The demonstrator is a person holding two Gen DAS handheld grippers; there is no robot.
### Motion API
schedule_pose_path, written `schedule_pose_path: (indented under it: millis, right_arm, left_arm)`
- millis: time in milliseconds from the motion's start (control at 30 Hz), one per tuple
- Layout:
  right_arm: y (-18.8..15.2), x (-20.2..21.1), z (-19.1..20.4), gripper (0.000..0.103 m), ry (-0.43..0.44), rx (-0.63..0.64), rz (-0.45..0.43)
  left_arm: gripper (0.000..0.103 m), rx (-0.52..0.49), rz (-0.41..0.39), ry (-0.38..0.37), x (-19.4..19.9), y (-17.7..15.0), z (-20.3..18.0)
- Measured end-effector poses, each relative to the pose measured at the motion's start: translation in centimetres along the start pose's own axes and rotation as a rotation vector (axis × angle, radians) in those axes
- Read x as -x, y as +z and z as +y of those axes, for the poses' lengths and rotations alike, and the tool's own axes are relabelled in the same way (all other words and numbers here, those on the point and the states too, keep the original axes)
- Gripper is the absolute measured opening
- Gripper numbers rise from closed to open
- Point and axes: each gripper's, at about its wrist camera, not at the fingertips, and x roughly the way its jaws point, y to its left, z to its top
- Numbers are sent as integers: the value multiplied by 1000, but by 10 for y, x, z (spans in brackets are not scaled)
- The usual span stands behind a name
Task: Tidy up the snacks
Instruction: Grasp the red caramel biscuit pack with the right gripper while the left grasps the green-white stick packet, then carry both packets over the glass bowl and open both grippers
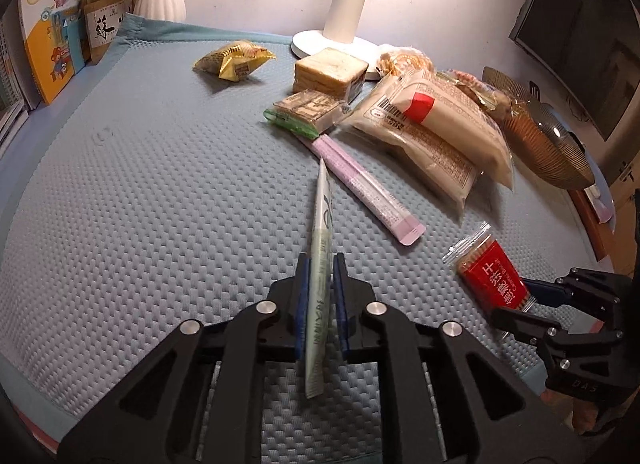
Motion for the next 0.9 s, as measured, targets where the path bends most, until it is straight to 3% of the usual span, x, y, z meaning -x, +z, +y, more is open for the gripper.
schedule_pose_path:
  millis: [33, 167, 267, 300, 400, 633, 733, 900]
  right_arm:
    - [1, -1, 1, 48, -5, 3, -2]
    - [7, -10, 7, 48, -52, 31, -2]
    - [6, -14, 25, 35, -144, 119, -19]
    - [5, -14, 28, 34, -156, 138, -24]
    - [4, -6, 28, 34, -102, 125, -37]
    - [20, 40, -4, 34, 74, -8, -134]
    - [26, 63, -22, 34, 55, -45, -194]
    - [34, 99, -88, 34, -37, -163, -287]
  left_arm:
    - [27, -6, 3, 8, -3, 1, -1]
    - [32, -60, 5, 52, -11, 6, -10]
    - [27, -109, 8, 109, -14, 8, -18]
    - [19, -123, 4, 134, -15, 7, -20]
    - [17, -113, -13, 142, -9, 6, -19]
    - [16, -55, -163, -21, 44, 10, -22]
    - [16, -66, -209, -74, 61, 23, -34]
    - [16, -135, -241, -162, 65, 53, -77]
